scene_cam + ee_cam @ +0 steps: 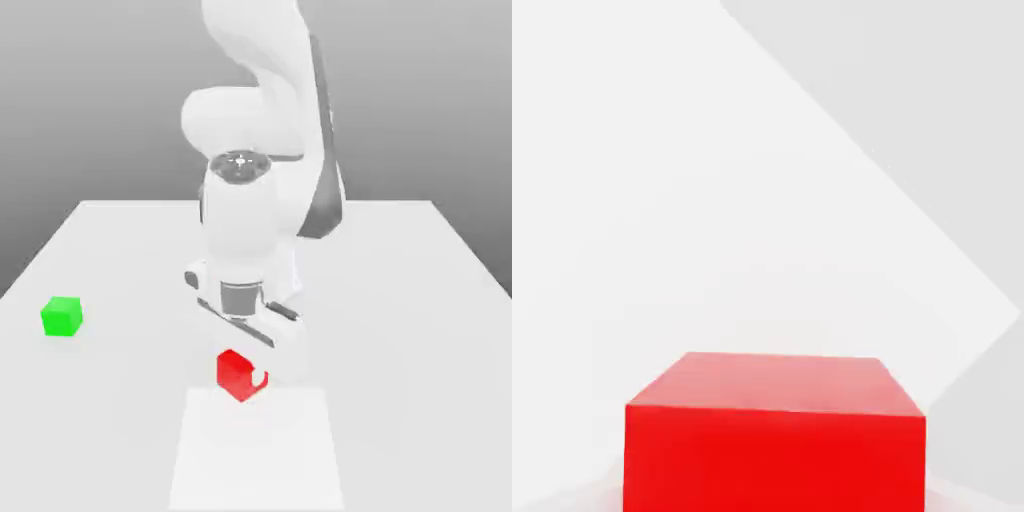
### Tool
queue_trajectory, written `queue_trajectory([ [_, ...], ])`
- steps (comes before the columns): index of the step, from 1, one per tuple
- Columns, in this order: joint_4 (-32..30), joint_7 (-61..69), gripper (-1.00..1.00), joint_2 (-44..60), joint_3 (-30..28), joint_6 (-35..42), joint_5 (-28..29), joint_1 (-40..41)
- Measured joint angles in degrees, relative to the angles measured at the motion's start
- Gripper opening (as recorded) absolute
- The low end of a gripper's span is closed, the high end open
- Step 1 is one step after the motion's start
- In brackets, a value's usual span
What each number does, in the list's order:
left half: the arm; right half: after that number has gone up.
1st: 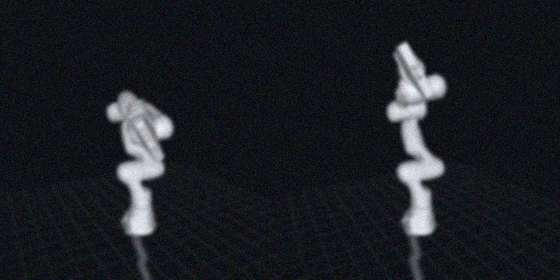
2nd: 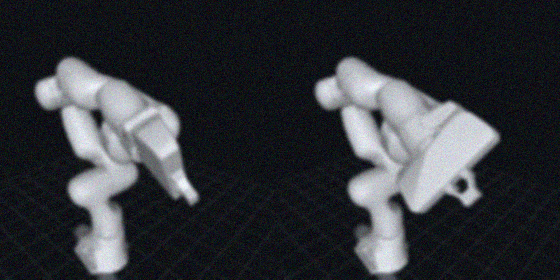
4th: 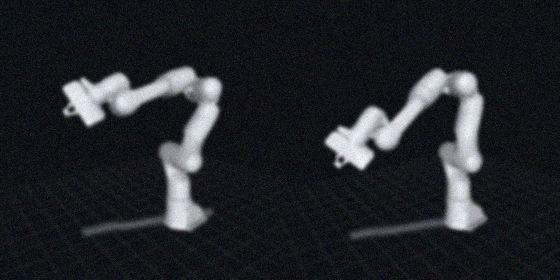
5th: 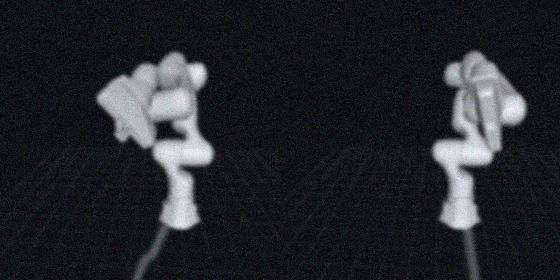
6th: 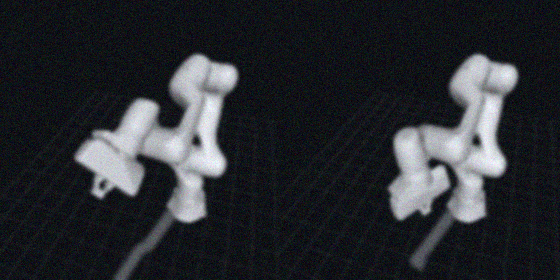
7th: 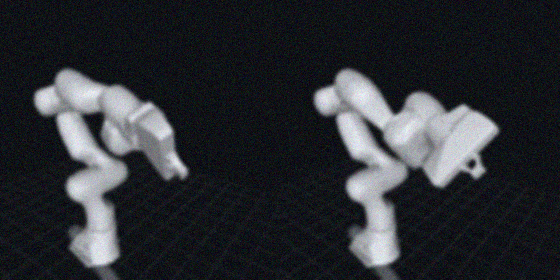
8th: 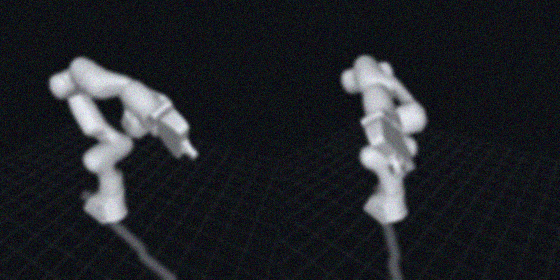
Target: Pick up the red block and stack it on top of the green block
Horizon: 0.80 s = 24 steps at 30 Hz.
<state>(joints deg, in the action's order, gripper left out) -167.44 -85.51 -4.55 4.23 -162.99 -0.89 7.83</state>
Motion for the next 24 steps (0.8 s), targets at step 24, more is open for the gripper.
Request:
queue_trajectory([
  [24,5.49,31.59,-1.0,4.87,-32.81,0.69,-0.92,32.18],
])
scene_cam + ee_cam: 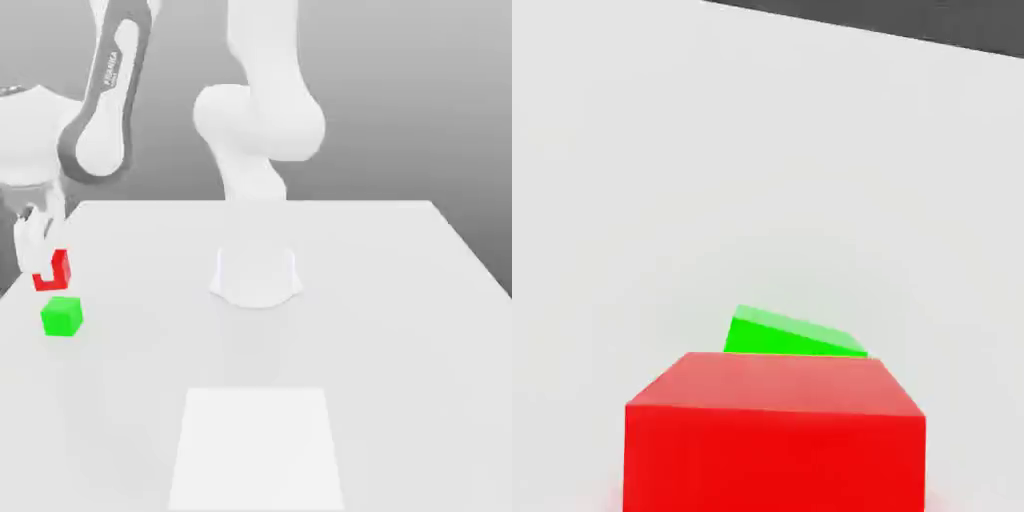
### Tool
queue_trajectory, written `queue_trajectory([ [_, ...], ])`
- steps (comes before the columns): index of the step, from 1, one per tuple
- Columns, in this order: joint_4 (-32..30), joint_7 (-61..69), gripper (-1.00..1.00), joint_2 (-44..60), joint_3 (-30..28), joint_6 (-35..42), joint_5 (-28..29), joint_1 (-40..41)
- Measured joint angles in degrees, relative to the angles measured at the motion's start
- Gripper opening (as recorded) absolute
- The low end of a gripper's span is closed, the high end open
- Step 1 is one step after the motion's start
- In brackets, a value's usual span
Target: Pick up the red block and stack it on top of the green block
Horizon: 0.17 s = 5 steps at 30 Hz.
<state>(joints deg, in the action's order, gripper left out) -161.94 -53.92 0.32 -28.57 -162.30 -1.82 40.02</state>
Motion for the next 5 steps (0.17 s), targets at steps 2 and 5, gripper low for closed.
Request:
queue_trajectory([
  [2,0.15,4.34,1.0,3.81,2.58,-3.12,-6.13,1.27],
  [5,0.15,4.33,1.0,3.81,2.58,-3.12,-6.12,1.27],
])
